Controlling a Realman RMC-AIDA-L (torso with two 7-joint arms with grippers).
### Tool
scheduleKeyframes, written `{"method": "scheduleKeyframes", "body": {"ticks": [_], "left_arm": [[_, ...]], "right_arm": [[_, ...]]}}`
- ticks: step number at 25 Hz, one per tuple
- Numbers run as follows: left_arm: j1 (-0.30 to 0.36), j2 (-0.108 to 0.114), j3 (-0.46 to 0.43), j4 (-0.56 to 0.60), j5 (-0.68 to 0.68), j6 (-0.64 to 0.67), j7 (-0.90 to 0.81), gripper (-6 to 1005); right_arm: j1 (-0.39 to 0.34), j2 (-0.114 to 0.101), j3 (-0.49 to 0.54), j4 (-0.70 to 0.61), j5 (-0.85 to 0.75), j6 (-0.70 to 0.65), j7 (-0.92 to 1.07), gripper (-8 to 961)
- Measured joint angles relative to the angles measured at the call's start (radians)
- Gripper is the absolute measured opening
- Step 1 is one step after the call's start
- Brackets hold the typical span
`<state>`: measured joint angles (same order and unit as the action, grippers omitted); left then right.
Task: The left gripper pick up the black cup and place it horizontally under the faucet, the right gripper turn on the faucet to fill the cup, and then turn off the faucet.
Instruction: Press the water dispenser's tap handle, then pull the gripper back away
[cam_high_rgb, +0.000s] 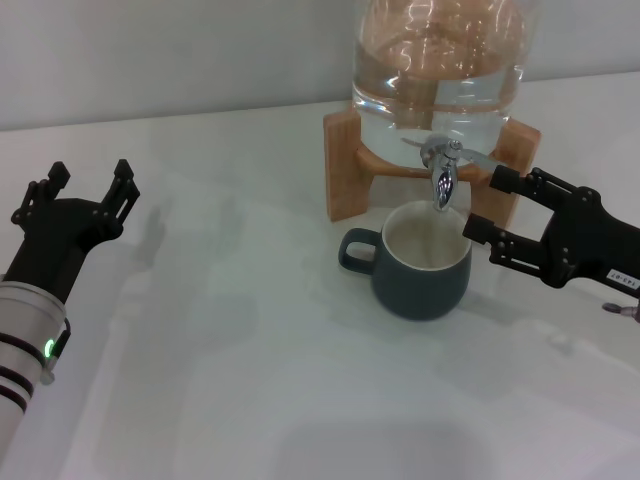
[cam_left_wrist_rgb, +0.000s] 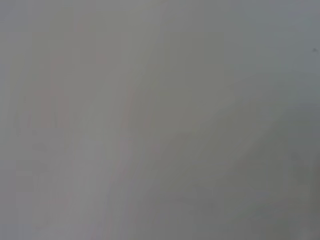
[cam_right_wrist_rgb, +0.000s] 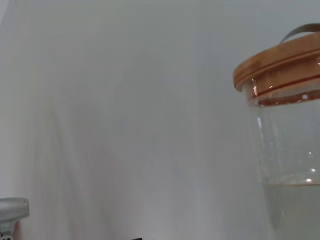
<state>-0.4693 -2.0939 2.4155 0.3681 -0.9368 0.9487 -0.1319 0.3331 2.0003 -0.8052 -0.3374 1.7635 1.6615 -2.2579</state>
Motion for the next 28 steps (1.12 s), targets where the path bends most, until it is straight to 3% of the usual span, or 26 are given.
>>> {"method": "scheduleKeyframes", "body": {"ticks": [28], "left_arm": [[0.006,0.000,0.002,0.002,0.003,0.004,0.002,799]], "right_arm": [[0.025,0.007,0.000,0.006,0.060,-0.082,-0.008,808]]}}
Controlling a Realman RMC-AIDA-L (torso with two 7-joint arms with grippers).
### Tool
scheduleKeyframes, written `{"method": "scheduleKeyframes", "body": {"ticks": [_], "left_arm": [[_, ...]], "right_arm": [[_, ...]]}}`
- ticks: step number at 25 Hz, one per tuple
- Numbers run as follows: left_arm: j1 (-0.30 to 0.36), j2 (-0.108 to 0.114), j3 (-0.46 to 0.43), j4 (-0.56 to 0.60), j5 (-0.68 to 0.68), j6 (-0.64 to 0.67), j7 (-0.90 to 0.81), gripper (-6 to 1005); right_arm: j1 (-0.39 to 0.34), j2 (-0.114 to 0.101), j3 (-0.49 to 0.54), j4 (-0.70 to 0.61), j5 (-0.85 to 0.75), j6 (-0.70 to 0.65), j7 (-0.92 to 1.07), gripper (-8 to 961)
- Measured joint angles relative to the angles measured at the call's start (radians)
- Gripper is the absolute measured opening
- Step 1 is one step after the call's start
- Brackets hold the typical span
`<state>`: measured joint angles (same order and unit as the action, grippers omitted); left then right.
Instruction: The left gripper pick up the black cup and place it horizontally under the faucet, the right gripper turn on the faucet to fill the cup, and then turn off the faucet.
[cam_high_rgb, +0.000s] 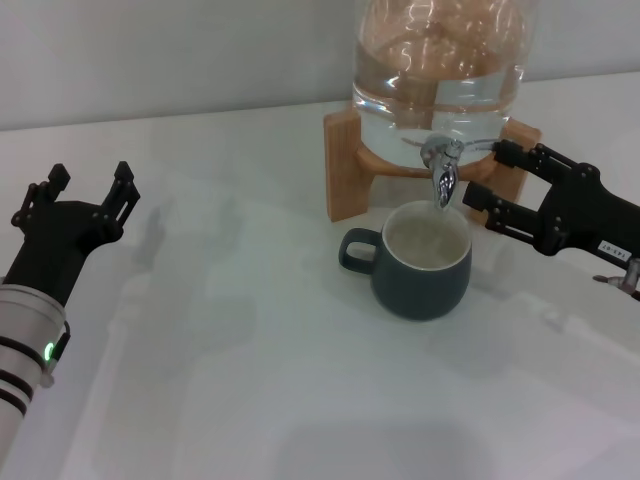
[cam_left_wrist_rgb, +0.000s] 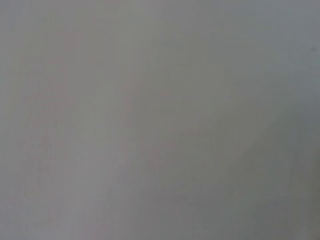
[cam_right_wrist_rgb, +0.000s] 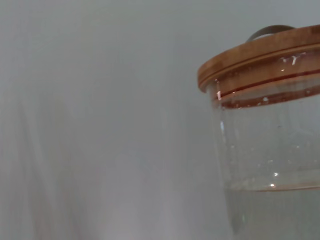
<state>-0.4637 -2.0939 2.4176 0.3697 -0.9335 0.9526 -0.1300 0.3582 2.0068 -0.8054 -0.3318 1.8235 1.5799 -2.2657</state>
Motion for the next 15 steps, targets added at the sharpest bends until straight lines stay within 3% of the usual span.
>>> {"method": "scheduleKeyframes", "body": {"ticks": [15], "left_arm": [[0.003,0.000,0.000,0.000,0.001,0.000,-0.002,800]], "right_arm": [[-0.010,0.001,0.000,0.003,0.019,-0.011,0.002,808]]}}
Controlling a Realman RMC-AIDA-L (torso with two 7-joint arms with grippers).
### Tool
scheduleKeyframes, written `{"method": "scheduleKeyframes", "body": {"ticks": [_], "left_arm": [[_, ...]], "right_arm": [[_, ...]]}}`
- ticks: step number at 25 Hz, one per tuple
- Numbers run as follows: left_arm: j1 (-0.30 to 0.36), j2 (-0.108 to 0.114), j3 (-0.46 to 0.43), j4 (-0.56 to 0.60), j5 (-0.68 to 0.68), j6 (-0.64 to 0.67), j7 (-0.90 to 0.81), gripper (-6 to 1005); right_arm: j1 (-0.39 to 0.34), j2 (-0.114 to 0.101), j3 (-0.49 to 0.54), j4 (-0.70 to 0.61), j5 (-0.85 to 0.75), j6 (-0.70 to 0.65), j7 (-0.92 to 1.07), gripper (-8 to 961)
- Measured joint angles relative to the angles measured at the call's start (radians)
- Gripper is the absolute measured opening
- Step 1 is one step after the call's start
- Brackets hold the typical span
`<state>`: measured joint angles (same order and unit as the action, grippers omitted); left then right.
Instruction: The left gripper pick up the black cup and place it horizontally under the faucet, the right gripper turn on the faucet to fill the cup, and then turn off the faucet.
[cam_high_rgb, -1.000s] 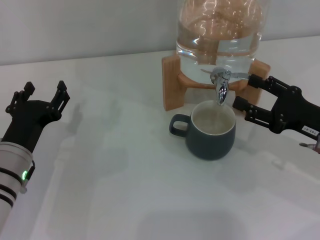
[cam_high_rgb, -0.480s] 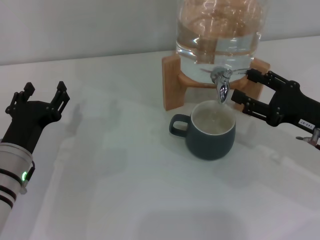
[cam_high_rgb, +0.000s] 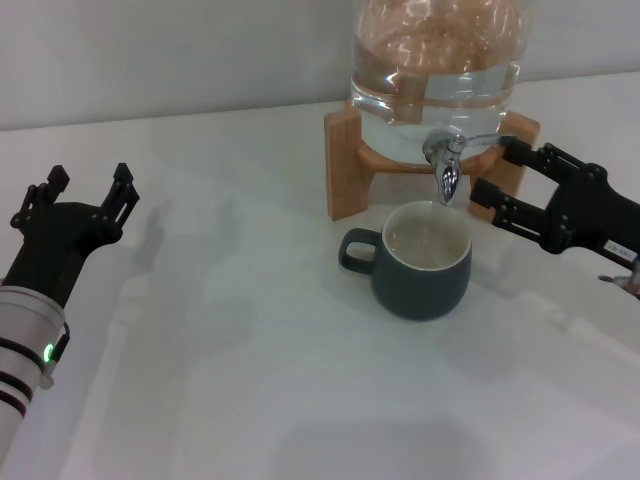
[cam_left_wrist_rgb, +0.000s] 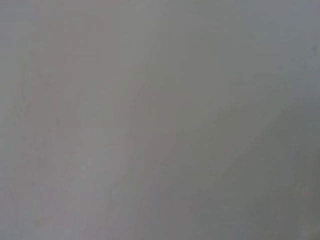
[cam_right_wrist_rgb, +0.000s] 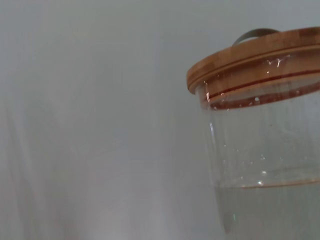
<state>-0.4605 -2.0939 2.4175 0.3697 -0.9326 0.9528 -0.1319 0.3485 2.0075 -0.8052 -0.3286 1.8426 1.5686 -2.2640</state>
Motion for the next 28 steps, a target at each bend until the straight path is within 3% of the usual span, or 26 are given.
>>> {"method": "scheduleKeyframes", "body": {"ticks": [6,17,28], "left_arm": [[0.000,0.000,0.000,0.000,0.001,0.000,0.000,800],[-0.004,0.000,0.000,0.001,0.001,0.000,0.005,799],[-0.010,0.000,-0.003,0.002,-0.004,0.001,0.006,800]], "right_arm": [[-0.035,-0.003,0.008,-0.006,0.016,0.011,-0.010,808],[-0.060,-0.002,0.116,0.010,0.027,-0.102,-0.142,808],[-0.050,0.001,0.233,0.151,0.169,-0.183,-0.292,808]]}}
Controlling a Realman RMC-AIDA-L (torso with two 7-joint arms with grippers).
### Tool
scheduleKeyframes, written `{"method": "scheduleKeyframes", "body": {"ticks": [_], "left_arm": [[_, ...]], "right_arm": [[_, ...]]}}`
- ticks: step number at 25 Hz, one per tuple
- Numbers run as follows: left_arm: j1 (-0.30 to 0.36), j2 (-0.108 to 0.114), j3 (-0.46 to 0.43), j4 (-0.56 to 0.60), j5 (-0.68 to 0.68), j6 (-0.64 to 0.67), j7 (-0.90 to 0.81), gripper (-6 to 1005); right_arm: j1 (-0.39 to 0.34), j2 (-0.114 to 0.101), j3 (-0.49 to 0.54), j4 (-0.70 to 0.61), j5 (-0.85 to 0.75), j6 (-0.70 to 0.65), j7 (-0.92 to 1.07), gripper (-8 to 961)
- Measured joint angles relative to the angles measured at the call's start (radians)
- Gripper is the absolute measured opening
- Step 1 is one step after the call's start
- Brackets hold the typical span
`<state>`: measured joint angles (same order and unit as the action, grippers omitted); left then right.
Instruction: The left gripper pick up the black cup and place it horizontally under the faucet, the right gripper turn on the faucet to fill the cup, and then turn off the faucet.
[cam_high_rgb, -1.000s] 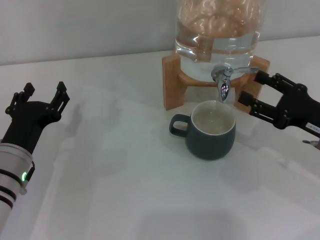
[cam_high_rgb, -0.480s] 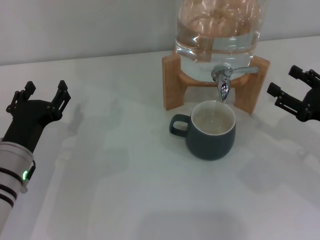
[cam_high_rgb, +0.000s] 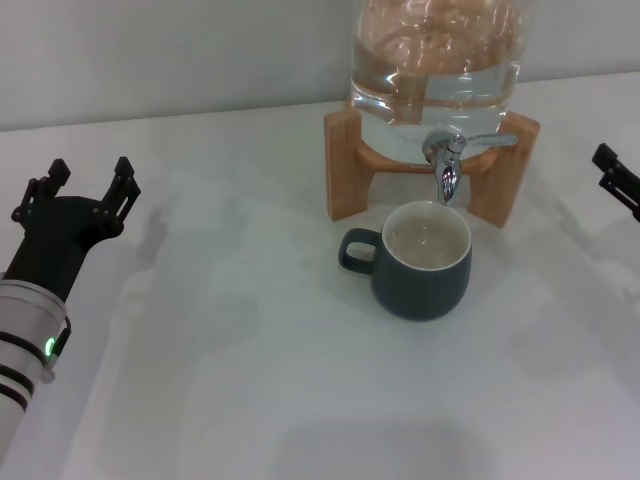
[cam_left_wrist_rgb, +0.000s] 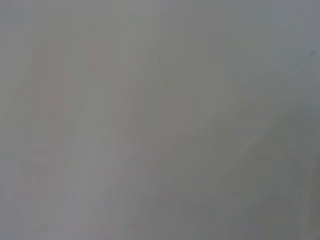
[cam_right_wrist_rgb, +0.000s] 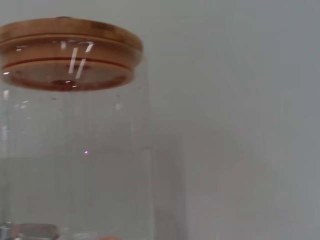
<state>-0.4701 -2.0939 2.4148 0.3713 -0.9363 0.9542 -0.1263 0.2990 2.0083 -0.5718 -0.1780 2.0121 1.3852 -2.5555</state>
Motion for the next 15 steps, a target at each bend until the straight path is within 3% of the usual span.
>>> {"method": "scheduleKeyframes", "body": {"ticks": [15], "left_arm": [[-0.001,0.002,-0.005,0.000,0.000,0.002,0.001,799]], "right_arm": [[0.004,0.001,0.001,0.035,0.054,-0.019,-0.083,808]]}}
